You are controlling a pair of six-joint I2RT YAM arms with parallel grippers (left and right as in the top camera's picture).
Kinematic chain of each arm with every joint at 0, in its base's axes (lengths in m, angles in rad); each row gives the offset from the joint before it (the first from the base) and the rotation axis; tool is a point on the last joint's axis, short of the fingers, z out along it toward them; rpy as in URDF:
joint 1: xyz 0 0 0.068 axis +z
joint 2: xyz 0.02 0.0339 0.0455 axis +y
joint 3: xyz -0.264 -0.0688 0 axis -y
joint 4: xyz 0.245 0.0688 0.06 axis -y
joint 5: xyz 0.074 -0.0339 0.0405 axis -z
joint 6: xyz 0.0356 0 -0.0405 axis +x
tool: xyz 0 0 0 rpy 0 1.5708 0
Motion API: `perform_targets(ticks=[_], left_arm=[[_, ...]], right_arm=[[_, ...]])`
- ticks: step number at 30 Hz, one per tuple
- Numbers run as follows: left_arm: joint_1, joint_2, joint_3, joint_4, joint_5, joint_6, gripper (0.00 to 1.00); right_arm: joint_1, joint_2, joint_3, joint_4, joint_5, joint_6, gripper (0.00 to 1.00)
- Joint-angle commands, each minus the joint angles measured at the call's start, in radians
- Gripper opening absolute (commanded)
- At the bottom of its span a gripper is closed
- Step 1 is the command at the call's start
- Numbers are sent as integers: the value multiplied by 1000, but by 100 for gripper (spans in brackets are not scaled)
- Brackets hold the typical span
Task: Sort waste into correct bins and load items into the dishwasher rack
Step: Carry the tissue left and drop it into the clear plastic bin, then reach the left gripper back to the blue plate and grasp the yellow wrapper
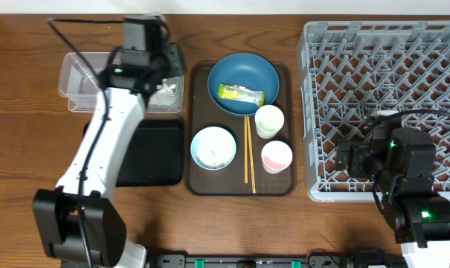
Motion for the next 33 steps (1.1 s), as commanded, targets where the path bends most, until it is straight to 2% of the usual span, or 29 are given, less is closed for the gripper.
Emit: perform_targets(ticks=[1, 5, 8, 10, 12, 15, 22, 27, 30, 33], left_arm=[[-76, 53, -3, 37, 24, -105, 54], [-154, 126, -3, 98, 14, -137, 65], [-199, 180, -3, 105, -10, -351, 67], [-221, 211, -3, 125, -10, -441, 74], [-238, 233, -3, 157, -9, -482, 83], [-262, 256, -3, 216, -6, -484, 85], [-270, 257, -4, 201, -10, -515, 87], [-271, 258, -4, 144, -18, -730, 87], [-280, 262, -4, 119, -49, -795, 87], [-290, 270, -3, 122, -51, -808, 87]], right_arm=[[5, -3, 24, 0, -8, 7, 99], [5, -3, 24, -1, -8, 7, 99], [5, -3, 24, -1, -8, 7, 99], [5, -3, 24, -1, -8, 7, 99], [5, -3, 24, -3, -8, 7, 99], [5, -3, 24, -12, -8, 7, 99], [5, -3, 24, -15, -8, 7, 99], [5, -3, 24, -15, -8, 7, 99], [5, -3, 24, -15, -8, 7, 99], [5, -3, 24, -15, -8, 7, 99]])
